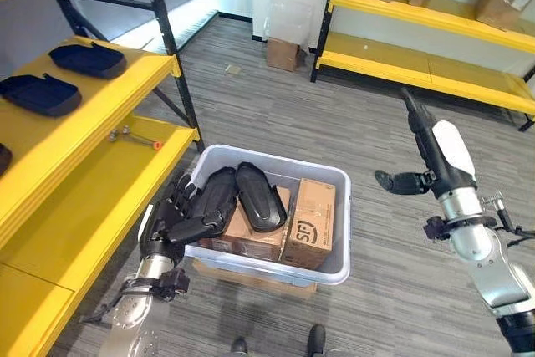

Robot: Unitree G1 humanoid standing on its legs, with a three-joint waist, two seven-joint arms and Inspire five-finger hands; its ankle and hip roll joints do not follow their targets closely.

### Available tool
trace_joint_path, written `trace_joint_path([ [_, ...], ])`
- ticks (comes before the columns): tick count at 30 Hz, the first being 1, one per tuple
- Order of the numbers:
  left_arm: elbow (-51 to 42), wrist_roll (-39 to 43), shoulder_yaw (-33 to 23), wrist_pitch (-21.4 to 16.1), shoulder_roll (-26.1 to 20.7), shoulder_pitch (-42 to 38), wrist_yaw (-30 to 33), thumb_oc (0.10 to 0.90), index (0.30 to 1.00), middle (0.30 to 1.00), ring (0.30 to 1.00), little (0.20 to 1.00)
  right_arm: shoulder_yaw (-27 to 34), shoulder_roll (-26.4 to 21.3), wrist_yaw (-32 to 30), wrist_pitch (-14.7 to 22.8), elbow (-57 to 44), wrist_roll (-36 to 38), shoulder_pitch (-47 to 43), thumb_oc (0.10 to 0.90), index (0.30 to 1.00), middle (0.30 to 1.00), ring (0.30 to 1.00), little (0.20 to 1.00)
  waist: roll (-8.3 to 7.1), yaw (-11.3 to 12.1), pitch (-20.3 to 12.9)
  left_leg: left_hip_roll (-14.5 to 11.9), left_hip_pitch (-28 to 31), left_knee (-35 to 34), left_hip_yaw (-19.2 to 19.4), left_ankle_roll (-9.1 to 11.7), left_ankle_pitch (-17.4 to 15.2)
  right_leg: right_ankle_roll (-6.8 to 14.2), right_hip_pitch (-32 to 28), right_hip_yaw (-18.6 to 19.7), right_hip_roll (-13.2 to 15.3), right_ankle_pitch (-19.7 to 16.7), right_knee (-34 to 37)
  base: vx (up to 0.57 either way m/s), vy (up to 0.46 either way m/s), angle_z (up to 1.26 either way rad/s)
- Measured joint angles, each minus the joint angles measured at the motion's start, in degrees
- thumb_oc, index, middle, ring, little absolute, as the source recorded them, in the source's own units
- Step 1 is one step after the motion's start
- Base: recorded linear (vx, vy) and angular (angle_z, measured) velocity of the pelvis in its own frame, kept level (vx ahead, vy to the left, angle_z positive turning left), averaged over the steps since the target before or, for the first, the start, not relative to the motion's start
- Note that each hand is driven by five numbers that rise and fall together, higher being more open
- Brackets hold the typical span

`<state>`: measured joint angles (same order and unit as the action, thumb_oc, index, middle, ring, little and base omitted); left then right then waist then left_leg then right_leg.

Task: Move parts from the plastic box to the shelf.

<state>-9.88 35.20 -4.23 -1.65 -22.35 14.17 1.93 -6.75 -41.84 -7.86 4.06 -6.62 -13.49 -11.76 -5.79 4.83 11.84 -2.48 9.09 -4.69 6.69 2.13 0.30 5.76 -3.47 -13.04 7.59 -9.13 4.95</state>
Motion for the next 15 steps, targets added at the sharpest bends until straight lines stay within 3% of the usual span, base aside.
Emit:
trace_joint_path([
  [3,-0.3,0.0,0.1,1.5,-0.1,-0.1,0.0,0.9,1.0,1.0,1.0,1.0,-6.8,0.2,6.4,-1.9,-2.4,0.0,-4.6,0.9,1.0,1.0,1.0,1.0,-0.36,2.0,-0.2,0.1,-0.2,0.0,-1.0,0.0,0.0,-0.2,-0.4,-0.3,0.1,0.3,0.0,0.09,-0.024,0.15],
  [6,-0.2,0.0,4.1,3.4,-1.9,-1.0,-0.1,0.9,1.0,1.0,1.0,1.0,-16.5,5.4,8.8,-5.4,6.5,-0.1,-12.9,0.9,1.0,1.0,1.0,1.0,-0.96,3.6,-0.2,0.1,-1.2,0.0,-2.8,0.1,0.3,0.0,-0.4,-1.7,0.2,0.8,0.0,0.07,0.012,0.24],
  [7,-0.2,0.0,5.9,4.3,-1.8,-1.9,-0.3,0.9,1.0,1.0,1.0,1.0,-18.4,8.5,9.5,-6.9,10.6,-0.1,-14.9,0.9,1.0,1.0,1.0,1.0,-1.04,5.1,-0.2,0.1,-2.2,0.0,-3.1,0.1,0.5,-0.1,0.6,-1.9,0.1,0.8,0.0,0.02,0.061,0.4],
  [10,0.3,0.0,6.2,4.6,-2.1,-2.4,0.1,0.9,1.0,1.0,1.0,1.0,-19.5,11.2,10.6,-8.7,12.7,-0.4,-16.0,0.9,1.0,1.0,1.0,1.0,-0.54,6.9,1.5,0.6,-3.9,0.3,-5.0,0.0,1.0,-0.2,1.1,-2.0,0.5,0.7,0.0,-0.17,0.007,0.32],
  [12,3.1,0.0,7.6,4.2,-4.5,-8.5,0.1,0.9,1.0,1.0,1.0,1.0,-19.5,15.5,8.7,-9.6,19.7,-1.1,-21.6,0.9,1.0,1.0,1.0,1.0,-1.31,6.7,5.0,0.6,-10.3,4.1,-7.1,0.1,0.9,-0.3,4.9,-2.0,0.6,0.6,-1.2,-0.3,-0.039,0.57],
  [13,3.1,0.1,8.5,4.1,-4.8,-14.8,0.1,0.9,1.0,1.0,1.0,1.0,-19.4,15.1,8.0,-9.7,25.7,-2.2,-27.5,0.9,1.0,1.0,1.0,1.0,-0.39,8.5,12.1,0.4,-16.9,8.5,-9.2,0.5,1.2,-1.1,9.3,-2.0,0.3,0.0,-2.3,-0.31,0.007,0.52],
  [15,3.1,0.1,8.4,4.0,-4.8,-15.9,0.2,0.9,1.0,1.0,1.0,1.0,-19.3,14.3,7.8,-10.0,27.3,-2.2,-28.6,0.9,1.0,1.0,1.0,1.0,0.39,9.2,15.7,0.4,-18.9,9.6,-9.9,0.8,1.4,-1.6,10.6,-2.1,0.1,-0.3,-2.6,-0.22,0.047,0.28],
])
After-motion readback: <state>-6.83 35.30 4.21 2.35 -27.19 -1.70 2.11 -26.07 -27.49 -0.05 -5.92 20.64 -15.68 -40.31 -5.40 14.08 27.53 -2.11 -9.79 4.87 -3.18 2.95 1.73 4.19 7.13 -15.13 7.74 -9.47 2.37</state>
